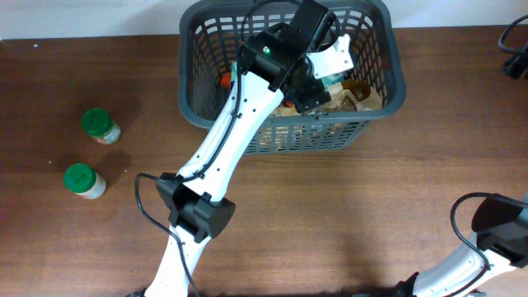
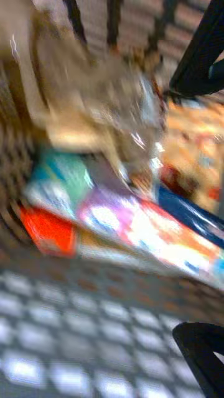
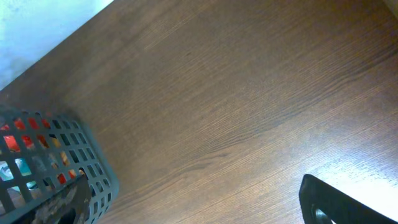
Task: Pack container
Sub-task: 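Drop the snack wrapper into the basket with the left gripper, then grasp the rear green-lidded jar with the left gripper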
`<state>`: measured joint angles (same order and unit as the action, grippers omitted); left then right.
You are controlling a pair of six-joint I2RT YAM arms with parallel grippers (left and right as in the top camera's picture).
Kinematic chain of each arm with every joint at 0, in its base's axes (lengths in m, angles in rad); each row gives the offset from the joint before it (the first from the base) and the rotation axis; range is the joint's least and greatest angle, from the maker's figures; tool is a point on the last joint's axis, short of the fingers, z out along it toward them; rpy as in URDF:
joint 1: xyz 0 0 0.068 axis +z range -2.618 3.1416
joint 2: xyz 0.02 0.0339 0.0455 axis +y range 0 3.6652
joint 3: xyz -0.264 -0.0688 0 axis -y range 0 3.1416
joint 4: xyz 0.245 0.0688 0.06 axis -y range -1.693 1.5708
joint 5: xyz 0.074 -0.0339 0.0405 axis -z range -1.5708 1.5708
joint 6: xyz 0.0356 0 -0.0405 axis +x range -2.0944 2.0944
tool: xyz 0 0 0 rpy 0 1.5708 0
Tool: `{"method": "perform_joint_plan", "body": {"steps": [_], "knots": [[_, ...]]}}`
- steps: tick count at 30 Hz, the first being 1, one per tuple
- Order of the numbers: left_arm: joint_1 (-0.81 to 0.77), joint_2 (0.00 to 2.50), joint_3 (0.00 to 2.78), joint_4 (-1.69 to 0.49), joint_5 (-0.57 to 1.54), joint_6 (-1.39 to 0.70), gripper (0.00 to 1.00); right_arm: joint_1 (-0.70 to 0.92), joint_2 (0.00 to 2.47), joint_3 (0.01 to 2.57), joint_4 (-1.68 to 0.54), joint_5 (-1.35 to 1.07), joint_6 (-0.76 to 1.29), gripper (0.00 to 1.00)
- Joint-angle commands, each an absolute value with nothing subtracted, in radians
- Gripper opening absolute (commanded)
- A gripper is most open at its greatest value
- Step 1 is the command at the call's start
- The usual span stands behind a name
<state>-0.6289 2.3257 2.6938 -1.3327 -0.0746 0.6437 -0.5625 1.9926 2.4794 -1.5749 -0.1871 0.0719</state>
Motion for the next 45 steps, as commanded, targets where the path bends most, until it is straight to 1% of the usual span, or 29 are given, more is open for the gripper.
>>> {"method": "perform_joint_plan", "body": {"steps": [1, 3, 4, 5, 6, 10, 11, 12, 15, 17, 22, 27, 30, 42, 43, 45], "knots": [[-0.557, 2.146, 2.809, -1.342, -0.288, 0.439, 0.99, -0.562, 1.994, 2.490, -1.575, -0.202, 0.072, 0.99], [-0.440, 2.039, 2.844, -1.348, -0.284, 0.265, 0.99, -0.562, 1.994, 2.490, -1.575, -0.202, 0.072, 0.99], [-0.394, 2.007, 2.844, -1.348, -0.284, 0.220, 0.99, -0.562, 1.994, 2.490, -1.575, -0.202, 0.072, 0.99], [-0.253, 1.946, 2.844, -1.376, -0.284, 0.121, 0.99, -0.562, 1.994, 2.490, -1.575, -0.202, 0.072, 0.99], [-0.147, 1.928, 2.844, -1.420, -0.277, 0.060, 0.99, -0.562, 1.994, 2.490, -1.575, -0.202, 0.072, 0.99], [0.142, 1.977, 2.797, -1.587, -0.130, -0.057, 1.00, -0.562, 1.994, 2.490, -1.575, -0.202, 0.072, 0.99], [0.167, 1.992, 2.784, -1.606, -0.131, -0.073, 0.96, -0.562, 1.994, 2.490, -1.575, -0.202, 0.072, 0.99], [0.206, 2.021, 2.759, -1.628, -0.130, -0.094, 0.94, -0.562, 1.994, 2.490, -1.575, -0.202, 0.072, 0.99], [0.277, 2.114, 2.680, -1.639, -0.114, -0.101, 0.94, -0.562, 1.994, 2.490, -1.575, -0.202, 0.072, 0.99], [0.311, 2.204, 2.627, -1.636, -0.078, -0.101, 0.95, -0.562, 1.994, 2.490, -1.575, -0.202, 0.072, 0.99], [0.332, 2.406, 2.591, -1.632, -0.075, -0.085, 0.95, -0.562, 1.994, 2.490, -1.575, -0.202, 0.072, 0.99], [0.342, 2.532, 2.590, -1.589, -0.078, -0.065, 0.95, -0.562, 1.994, 2.490, -1.575, -0.202, 0.072, 0.99], [0.348, 2.572, 2.590, -1.558, -0.105, -0.052, 0.95, -0.562, 1.994, 2.490, -1.575, -0.202, 0.072, 0.99], [0.355, 2.667, 2.586, -1.507, -0.101, -0.025, 0.95, -0.562, 1.994, 2.490, -1.575, -0.202, 0.072, 0.99], [0.355, 2.667, 2.586, -1.502, -0.101, -0.025, 0.94, -0.562, 1.994, 2.490, -1.575, -0.202, 0.072, 0.99], [0.355, 2.667, 2.586, -1.494, -0.101, -0.025, 0.89, -0.562, 1.994, 2.490, -1.575, -0.202, 0.072, 0.98]]}}
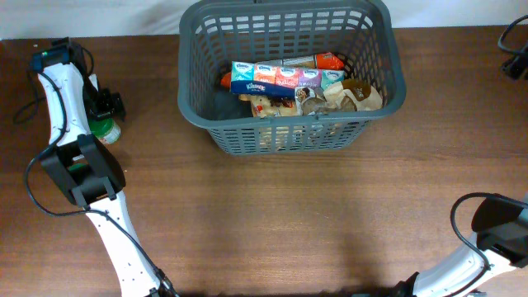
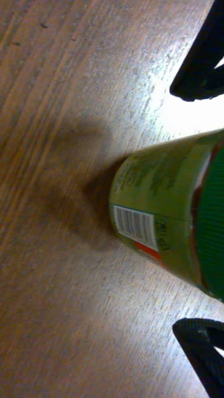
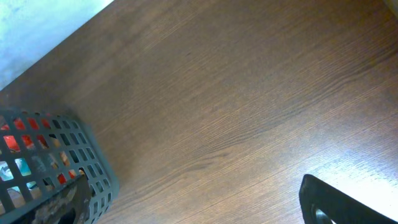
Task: Pack container
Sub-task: 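Grasp the rear green-lidded jar with the left gripper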
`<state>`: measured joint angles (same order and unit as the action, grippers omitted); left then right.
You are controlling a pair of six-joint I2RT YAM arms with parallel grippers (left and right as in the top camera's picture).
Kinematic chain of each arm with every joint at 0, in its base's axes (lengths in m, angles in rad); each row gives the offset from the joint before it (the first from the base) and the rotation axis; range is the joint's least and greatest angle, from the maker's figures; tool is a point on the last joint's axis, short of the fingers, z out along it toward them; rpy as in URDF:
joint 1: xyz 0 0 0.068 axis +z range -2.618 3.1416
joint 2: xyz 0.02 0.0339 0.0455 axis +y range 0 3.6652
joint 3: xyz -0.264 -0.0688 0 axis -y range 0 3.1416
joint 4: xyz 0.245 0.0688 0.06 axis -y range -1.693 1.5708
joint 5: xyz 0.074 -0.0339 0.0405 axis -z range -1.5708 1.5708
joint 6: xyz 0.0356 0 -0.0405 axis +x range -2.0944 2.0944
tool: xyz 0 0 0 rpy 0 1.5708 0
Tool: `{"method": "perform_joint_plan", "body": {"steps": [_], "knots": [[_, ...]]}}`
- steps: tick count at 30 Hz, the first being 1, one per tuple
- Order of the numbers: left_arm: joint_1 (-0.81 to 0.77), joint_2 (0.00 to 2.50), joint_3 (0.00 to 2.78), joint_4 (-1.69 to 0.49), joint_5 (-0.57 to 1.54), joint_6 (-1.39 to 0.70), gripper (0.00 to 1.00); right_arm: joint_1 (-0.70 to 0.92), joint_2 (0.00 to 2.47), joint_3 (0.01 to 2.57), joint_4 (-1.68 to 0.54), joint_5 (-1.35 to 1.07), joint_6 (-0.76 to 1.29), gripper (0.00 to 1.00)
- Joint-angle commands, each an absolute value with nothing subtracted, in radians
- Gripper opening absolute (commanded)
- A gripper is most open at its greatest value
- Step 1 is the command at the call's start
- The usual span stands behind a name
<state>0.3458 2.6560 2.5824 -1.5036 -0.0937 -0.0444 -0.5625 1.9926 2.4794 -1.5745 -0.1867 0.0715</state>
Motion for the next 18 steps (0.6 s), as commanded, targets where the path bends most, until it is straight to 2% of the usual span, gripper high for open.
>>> {"method": "perform_joint_plan", "body": {"steps": [1, 2, 5, 13, 15, 16, 17, 18], "knots": [[0.355, 2.667, 2.586, -1.495, -0.101, -0.025, 0.80, -0.562, 1.994, 2.490, -1.575, -0.202, 0.072, 0.99], [0.355, 2.667, 2.586, -1.495, -0.101, -0.025, 0.72, -0.562, 1.994, 2.490, -1.575, -0.202, 0.072, 0.99], [0.355, 2.667, 2.586, -1.493, -0.101, -0.025, 0.60, -0.562, 1.994, 2.490, -1.575, -0.202, 0.072, 0.99], [0.355, 2.667, 2.586, -1.519, -0.100, -0.022, 0.58, -0.562, 1.994, 2.490, -1.575, -0.202, 0.072, 0.99], [0.355, 2.667, 2.586, -1.527, -0.100, -0.022, 0.43, -0.562, 1.994, 2.490, -1.575, -0.202, 0.072, 0.99], [0.355, 2.667, 2.586, -1.529, -0.098, -0.022, 0.32, -0.562, 1.994, 2.490, -1.575, -0.202, 0.072, 0.99], [0.355, 2.667, 2.586, -1.529, -0.093, -0.021, 0.12, -0.562, 1.994, 2.490, -1.575, -0.202, 0.072, 0.99], [0.354, 2.666, 2.586, -1.530, -0.090, -0.012, 0.02, -0.562, 1.994, 2.490, -1.575, -0.202, 0.072, 0.99]]}}
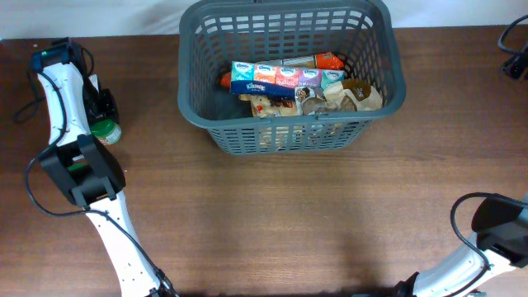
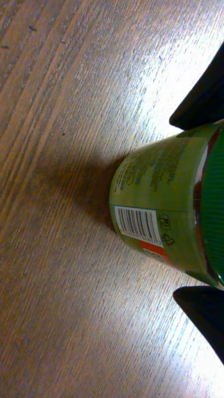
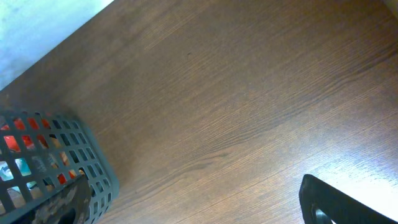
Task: Pack container
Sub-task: 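Grasp the rear green-lidded jar with the left gripper, then place the green-lidded jar into the basket with the left gripper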
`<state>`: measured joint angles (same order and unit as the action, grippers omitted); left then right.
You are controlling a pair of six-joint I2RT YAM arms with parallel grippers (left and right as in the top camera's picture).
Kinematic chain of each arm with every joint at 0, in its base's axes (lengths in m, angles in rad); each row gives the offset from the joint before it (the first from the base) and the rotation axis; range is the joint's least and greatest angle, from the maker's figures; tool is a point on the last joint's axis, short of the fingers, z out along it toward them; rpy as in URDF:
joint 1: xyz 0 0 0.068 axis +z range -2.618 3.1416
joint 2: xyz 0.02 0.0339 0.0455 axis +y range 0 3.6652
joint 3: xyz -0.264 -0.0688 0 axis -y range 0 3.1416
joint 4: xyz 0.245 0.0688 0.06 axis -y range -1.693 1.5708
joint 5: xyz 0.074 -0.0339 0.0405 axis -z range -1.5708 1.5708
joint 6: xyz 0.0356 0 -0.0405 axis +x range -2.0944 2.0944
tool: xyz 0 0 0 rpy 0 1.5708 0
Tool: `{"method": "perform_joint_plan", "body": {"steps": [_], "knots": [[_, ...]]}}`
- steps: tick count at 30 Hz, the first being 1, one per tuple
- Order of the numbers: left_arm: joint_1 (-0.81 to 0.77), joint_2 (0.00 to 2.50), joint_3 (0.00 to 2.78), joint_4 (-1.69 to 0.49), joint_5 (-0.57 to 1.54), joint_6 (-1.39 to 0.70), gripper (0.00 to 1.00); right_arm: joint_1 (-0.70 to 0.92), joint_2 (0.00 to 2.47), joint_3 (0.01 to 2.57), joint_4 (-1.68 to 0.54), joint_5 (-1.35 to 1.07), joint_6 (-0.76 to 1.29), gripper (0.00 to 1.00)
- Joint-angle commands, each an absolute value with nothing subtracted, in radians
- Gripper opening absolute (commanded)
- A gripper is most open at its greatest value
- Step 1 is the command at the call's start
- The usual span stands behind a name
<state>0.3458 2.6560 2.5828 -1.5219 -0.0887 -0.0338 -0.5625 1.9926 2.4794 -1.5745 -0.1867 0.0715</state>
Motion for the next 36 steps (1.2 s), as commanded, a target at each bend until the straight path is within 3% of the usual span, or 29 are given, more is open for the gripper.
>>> {"method": "perform_joint_plan", "body": {"steps": [1, 9, 15, 24, 29, 36], "knots": [[0.354, 2.663, 2.587, -1.533, -0.090, -0.009, 0.02, -0.562, 1.994, 2.490, -1.575, -0.202, 0.072, 0.99], [0.336, 2.535, 2.762, -1.537, -0.089, -0.003, 0.02, -0.562, 1.994, 2.490, -1.575, -0.202, 0.072, 0.98], [0.250, 2.333, 3.017, -1.529, 0.048, 0.117, 0.02, -0.562, 1.994, 2.490, -1.575, -0.202, 0.072, 0.99], [-0.155, 2.127, 3.136, -1.514, 0.147, 0.565, 0.02, -0.562, 1.994, 2.490, -1.575, -0.202, 0.072, 0.99], [-0.358, 2.132, 2.941, -1.589, 0.142, 0.730, 0.02, -0.562, 1.994, 2.490, -1.575, -0.202, 0.072, 0.99], [-0.405, 2.132, 2.446, -1.457, 0.141, 0.758, 0.02, -0.562, 1.994, 2.490, -1.575, -0.202, 0.072, 0.99]]}}
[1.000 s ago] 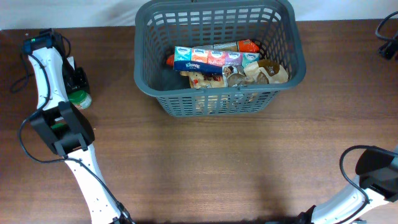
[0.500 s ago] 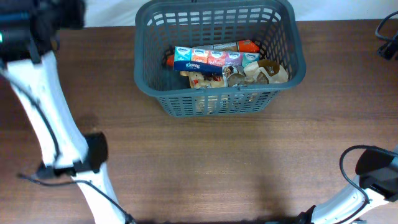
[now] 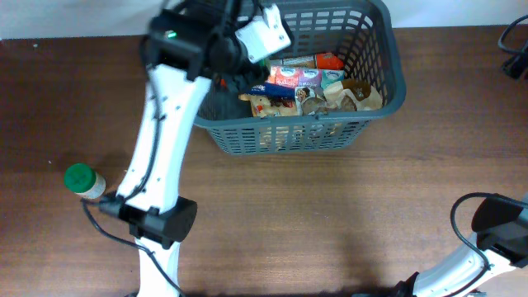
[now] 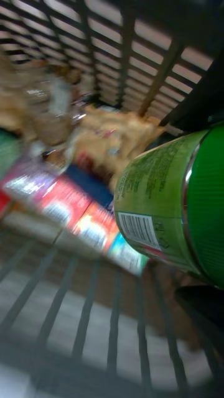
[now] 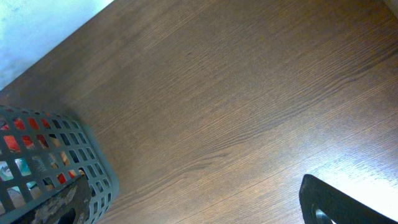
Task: Pack container
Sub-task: 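Place the green-lidded jar into the basket with the left gripper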
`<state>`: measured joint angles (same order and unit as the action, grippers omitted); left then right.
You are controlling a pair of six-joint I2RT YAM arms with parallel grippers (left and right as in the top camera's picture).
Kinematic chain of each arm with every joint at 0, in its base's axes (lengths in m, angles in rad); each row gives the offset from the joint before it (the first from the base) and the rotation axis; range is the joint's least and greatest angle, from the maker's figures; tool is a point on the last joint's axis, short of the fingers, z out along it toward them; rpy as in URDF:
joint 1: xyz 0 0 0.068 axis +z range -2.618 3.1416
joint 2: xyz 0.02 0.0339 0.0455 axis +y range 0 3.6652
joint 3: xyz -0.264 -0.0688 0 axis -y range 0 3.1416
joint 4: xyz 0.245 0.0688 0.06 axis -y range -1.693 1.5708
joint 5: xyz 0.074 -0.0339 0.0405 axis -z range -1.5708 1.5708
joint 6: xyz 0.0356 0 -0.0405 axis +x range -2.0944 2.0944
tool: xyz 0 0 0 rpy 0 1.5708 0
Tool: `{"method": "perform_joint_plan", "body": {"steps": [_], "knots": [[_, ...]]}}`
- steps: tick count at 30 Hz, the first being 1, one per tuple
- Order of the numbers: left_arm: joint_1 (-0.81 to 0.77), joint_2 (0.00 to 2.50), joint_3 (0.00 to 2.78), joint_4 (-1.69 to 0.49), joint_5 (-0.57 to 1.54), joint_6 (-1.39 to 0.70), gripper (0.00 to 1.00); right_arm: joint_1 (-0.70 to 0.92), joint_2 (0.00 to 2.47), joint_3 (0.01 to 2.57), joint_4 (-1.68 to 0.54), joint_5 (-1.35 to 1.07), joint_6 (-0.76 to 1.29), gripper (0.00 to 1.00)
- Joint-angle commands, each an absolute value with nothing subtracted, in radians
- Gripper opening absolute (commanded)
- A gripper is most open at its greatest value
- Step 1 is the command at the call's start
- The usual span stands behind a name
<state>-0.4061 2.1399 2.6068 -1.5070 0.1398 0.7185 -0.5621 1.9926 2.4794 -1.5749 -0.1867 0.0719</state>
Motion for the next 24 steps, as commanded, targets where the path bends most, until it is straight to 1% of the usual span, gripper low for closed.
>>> {"method": "perform_joint_plan", "body": {"steps": [1, 4, 5, 7, 8, 9, 11, 12, 13, 14, 15, 17, 19, 21, 23, 24], "knots": [[-0.405, 2.132, 2.398, -1.438, 0.134, 0.758, 0.02, -0.562, 1.994, 2.490, -1.575, -0.202, 0.072, 0.99], [-0.405, 2.132, 2.220, -1.367, 0.081, 0.758, 0.02, -0.562, 1.994, 2.490, -1.575, -0.202, 0.072, 0.99], [-0.405, 2.132, 2.186, -1.355, 0.073, 0.758, 0.04, -0.562, 1.994, 2.490, -1.575, -0.202, 0.072, 0.99], [-0.405, 2.132, 2.104, -1.319, 0.048, 0.758, 0.11, -0.562, 1.994, 2.490, -1.575, -0.202, 0.072, 0.99], [-0.405, 2.132, 2.077, -1.307, 0.037, 0.757, 0.22, -0.562, 1.994, 2.490, -1.575, -0.202, 0.072, 0.99], [-0.405, 2.132, 2.057, -1.298, 0.021, 0.757, 0.47, -0.562, 1.994, 2.490, -1.575, -0.202, 0.072, 0.99], [-0.405, 2.132, 2.057, -1.287, 0.006, 0.755, 0.71, -0.562, 1.994, 2.490, -1.575, -0.202, 0.072, 0.99], [-0.405, 2.131, 2.065, -1.275, -0.020, 0.739, 0.76, -0.562, 1.994, 2.490, -1.575, -0.202, 0.072, 0.99], [-0.405, 2.131, 2.083, -1.266, -0.060, 0.705, 0.79, -0.562, 1.994, 2.490, -1.575, -0.202, 0.072, 0.99], [-0.405, 2.131, 2.111, -1.268, -0.094, 0.673, 0.94, -0.562, 1.994, 2.490, -1.575, -0.202, 0.072, 0.99], [-0.405, 2.129, 2.165, -1.279, -0.151, 0.615, 0.99, -0.562, 1.994, 2.490, -1.575, -0.202, 0.072, 0.99], [-0.405, 2.127, 2.253, -1.314, -0.205, 0.572, 0.99, -0.562, 1.994, 2.490, -1.575, -0.202, 0.072, 0.99], [-0.402, 2.125, 2.470, -1.399, -0.265, 0.475, 0.99, -0.562, 1.994, 2.490, -1.575, -0.202, 0.072, 0.99], [-0.369, 2.123, 2.692, -1.484, -0.316, 0.325, 0.99, -0.562, 1.994, 2.490, -1.575, -0.202, 0.072, 0.99], [-0.230, 2.109, 2.922, -1.567, -0.315, 0.176, 0.99, -0.562, 1.994, 2.490, -1.575, -0.202, 0.072, 0.99], [-0.165, 2.105, 2.972, -1.597, -0.314, 0.131, 0.99, -0.562, 1.994, 2.490, -1.575, -0.202, 0.072, 0.99]]}}
